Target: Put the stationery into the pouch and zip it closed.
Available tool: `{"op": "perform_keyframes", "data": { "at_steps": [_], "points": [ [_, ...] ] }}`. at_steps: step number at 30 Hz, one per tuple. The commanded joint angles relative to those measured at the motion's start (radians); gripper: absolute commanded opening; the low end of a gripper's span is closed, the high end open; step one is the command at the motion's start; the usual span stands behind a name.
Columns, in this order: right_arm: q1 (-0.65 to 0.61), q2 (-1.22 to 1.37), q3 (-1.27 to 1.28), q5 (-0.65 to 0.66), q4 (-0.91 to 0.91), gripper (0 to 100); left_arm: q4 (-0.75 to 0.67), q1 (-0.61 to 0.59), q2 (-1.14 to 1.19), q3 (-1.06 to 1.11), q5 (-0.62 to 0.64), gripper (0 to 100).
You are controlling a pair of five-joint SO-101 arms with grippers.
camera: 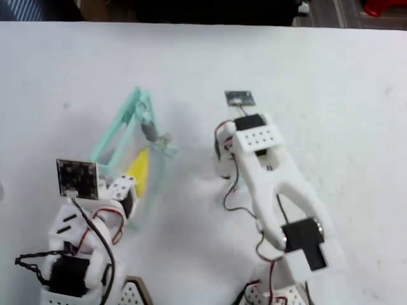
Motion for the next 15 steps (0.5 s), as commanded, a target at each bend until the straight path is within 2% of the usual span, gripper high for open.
{"op": "perform_keyframes", "data": {
  "at_steps": [1,5,8,10,13,15],
  "points": [
    [-0.015,0.039,-0.034,-0.015,-0.056,26.9,0.063,-0.007,-0.008,-0.11,0.009,21],
    [-0.016,0.116,-0.035,-0.094,-0.114,26.9,0.13,-0.001,-0.008,-0.163,0.009,27],
    [-0.033,0.16,-0.037,-0.098,-0.111,26.2,0.133,-0.001,-0.008,-0.163,0.009,28],
    [-0.053,0.177,-0.035,-0.097,-0.11,19.7,0.133,-0.001,-0.008,-0.163,0.0,28],
    [-0.058,0.185,-0.044,-0.097,-0.119,1.1,0.132,0.001,-0.008,-0.16,-0.028,28],
    [-0.05,0.186,-0.058,-0.095,-0.127,4.5,0.132,0.001,-0.008,-0.16,-0.028,28]
  ]
}}
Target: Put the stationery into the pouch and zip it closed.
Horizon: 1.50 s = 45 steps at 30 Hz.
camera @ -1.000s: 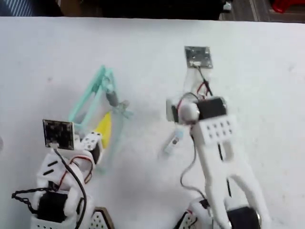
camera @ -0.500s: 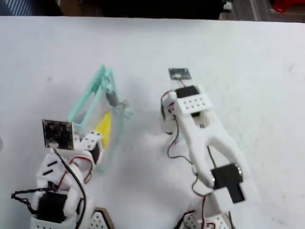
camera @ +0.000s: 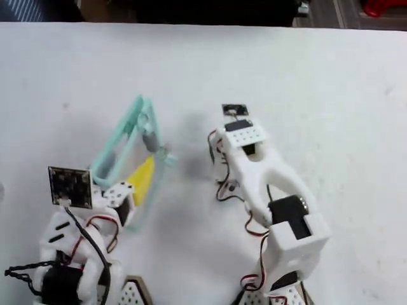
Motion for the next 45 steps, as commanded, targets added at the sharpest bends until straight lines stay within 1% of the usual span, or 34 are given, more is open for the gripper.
{"op": "perform_keyframes", "data": {
  "at_steps": [1,4,7,9,11,12,13,16,17,18,20,21,22,23,24,25,27,28,30,32,33,35,37,38,39,40,41,43,45],
  "points": [
    [-0.01,0.001,-0.046,-0.008,-0.03,5.6,0.002,0.001,0.008,-0.048,-0.012,28],
    [0.007,-0.002,-0.072,-0.008,-0.033,1.7,0.002,0.001,0.008,-0.046,-0.015,28],
    [0.024,-0.007,-0.158,-0.008,0.021,1.8,0.008,0.016,0.008,-0.046,-0.017,28],
    [0.033,-0.036,-0.249,-0.008,0.094,1.7,0.021,0.101,0.008,-0.029,-0.038,28],
    [0.05,-0.094,-0.351,-0.008,0.185,1.7,0.021,0.191,0.008,-0.002,-0.11,28],
    [0.058,-0.133,-0.404,-0.008,0.231,1.7,0.014,0.213,0.008,0.006,-0.133,28],
    [0.065,-0.177,-0.459,-0.008,0.269,1.7,0.0,0.199,0.008,0.008,-0.14,28],
    [0.077,-0.341,-0.617,-0.006,0.358,1.7,-0.044,0.09,0.008,0.009,-0.104,28],
    [0.071,-0.406,-0.666,-0.006,0.374,1.7,-0.049,0.081,0.008,0.015,-0.097,28],
    [0.065,-0.472,-0.706,-0.006,0.377,1.7,-0.051,0.108,0.008,0.021,-0.097,28],
    [0.021,-0.602,-0.766,-0.006,0.363,1.7,-0.04,0.176,0.008,0.032,-0.14,28],
    [-0.015,-0.662,-0.776,0.011,0.352,1.7,-0.041,0.18,0.008,0.031,-0.181,28],
    [-0.056,-0.72,-0.776,0.046,0.338,1.7,-0.055,0.145,0.008,0.023,-0.21,28],
    [-0.11,-0.768,-0.776,0.091,0.329,1.7,-0.069,0.104,0.008,0.02,-0.213,28],
    [-0.171,-0.812,-0.772,0.135,0.323,1.7,-0.072,0.102,0.012,0.026,-0.19,28],
    [-0.223,-0.849,-0.763,0.172,0.315,1.7,-0.075,0.147,0.01,0.046,-0.18,28],
    [-0.314,-0.911,-0.726,0.224,0.271,1.7,-0.057,0.242,0.008,0.064,-0.227,28],
    [-0.349,-0.937,-0.701,0.232,0.245,1.7,-0.044,0.252,0.008,0.055,-0.245,28],
    [-0.394,-0.981,-0.626,0.232,0.193,1.7,-0.04,0.205,0.008,0.034,-0.212,28],
    [-0.404,-1.021,-0.525,0.232,0.133,1.7,-0.043,0.202,0.008,0.035,-0.181,28],
    [-0.406,-1.04,-0.465,0.232,0.099,1.7,-0.043,0.188,0.008,0.021,-0.195,28],
    [-0.407,-1.084,-0.347,0.232,0.03,1.7,-0.025,0.117,0.01,-0.021,-0.176,28],
    [-0.407,-1.135,-0.229,0.232,-0.053,1.7,-0.018,0.196,0.01,0.002,-0.138,28],
    [-0.409,-1.159,-0.166,0.232,-0.101,1.7,-0.014,0.226,0.008,0.005,-0.164,28],
    [-0.414,-1.185,-0.104,0.232,-0.143,1.7,-0.017,0.209,0.008,-0.005,-0.184,28],
    [-0.426,-1.214,-0.041,0.235,-0.183,1.7,-0.02,0.168,0.008,-0.015,-0.181,28],
    [-0.433,-1.239,0.021,0.236,-0.225,1.7,-0.021,0.142,0.008,-0.017,-0.155,28],
    [-0.44,-1.282,0.14,0.238,-0.331,1.6,-0.021,0.153,0.008,-0.003,-0.129,28],
    [-0.44,-1.311,0.235,0.238,-0.461,1.6,-0.021,0.188,0.008,0.014,-0.149,28]
  ]
}}
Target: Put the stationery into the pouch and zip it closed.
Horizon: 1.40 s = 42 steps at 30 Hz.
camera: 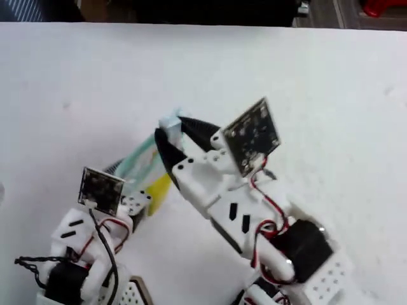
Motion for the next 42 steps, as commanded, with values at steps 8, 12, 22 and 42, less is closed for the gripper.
{"op": "perform_keyframes", "data": {
  "at_steps": [8,12,22,42],
  "points": [
    [-0.041,-0.028,0.212,0.012,-0.364,1.6,-0.014,0.039,0.008,-0.008,-0.003,28],
    [-0.07,-0.015,0.11,0.012,-0.377,1.6,-0.034,0.038,0.008,0.008,-0.003,28],
    [-0.088,0.007,0.183,0.006,-0.22,1.6,-0.035,0.025,0.008,0.011,0.0,28],
    [-0.085,0.278,0.244,0.117,-0.526,1.6,-0.009,-0.012,0.008,-0.028,0.003,28]
  ]
}}
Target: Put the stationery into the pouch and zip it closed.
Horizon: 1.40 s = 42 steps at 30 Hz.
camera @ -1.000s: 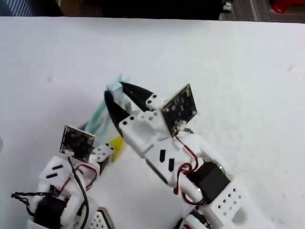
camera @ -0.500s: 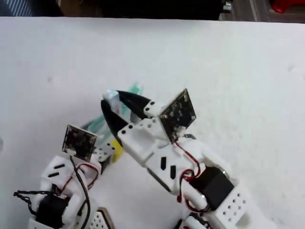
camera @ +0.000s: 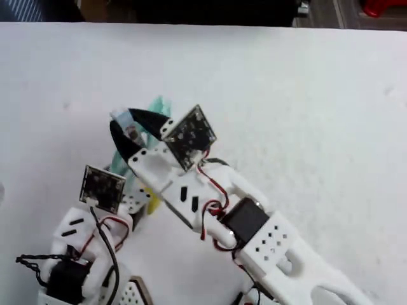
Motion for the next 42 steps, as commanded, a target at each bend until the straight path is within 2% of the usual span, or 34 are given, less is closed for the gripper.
{"op": "perform_keyframes", "data": {
  "at_steps": [1,7,15,20,22,35,38,42],
  "points": [
    [0.004,0.01,0.026,0.028,0.028,1.6,0.002,-0.005,0.008,-0.049,0.003,28],
    [0.004,-0.193,0.092,0.025,0.156,1.6,-0.002,-0.005,0.008,-0.048,0.005,28],
    [0.005,-0.39,0.172,0.028,0.17,2.0,-0.003,-0.005,0.008,-0.04,0.023,28],
    [0.001,-0.438,0.163,0.023,0.242,18.1,-0.003,-0.047,0.008,-0.044,0.046,28],
    [-0.001,-0.44,0.133,0.025,0.282,19.0,-0.003,-0.048,0.008,-0.044,0.046,28],
    [0.004,-0.415,0.02,0.031,0.321,18.1,-0.017,-0.042,0.008,-0.043,0.046,29],
    [0.042,-0.421,-0.11,0.031,0.374,12.9,-0.017,-0.042,0.008,-0.046,0.046,29],
    [0.197,-0.332,-0.27,0.031,0.326,0.9,-0.017,-0.042,0.008,-0.046,0.046,31]
  ]
}}
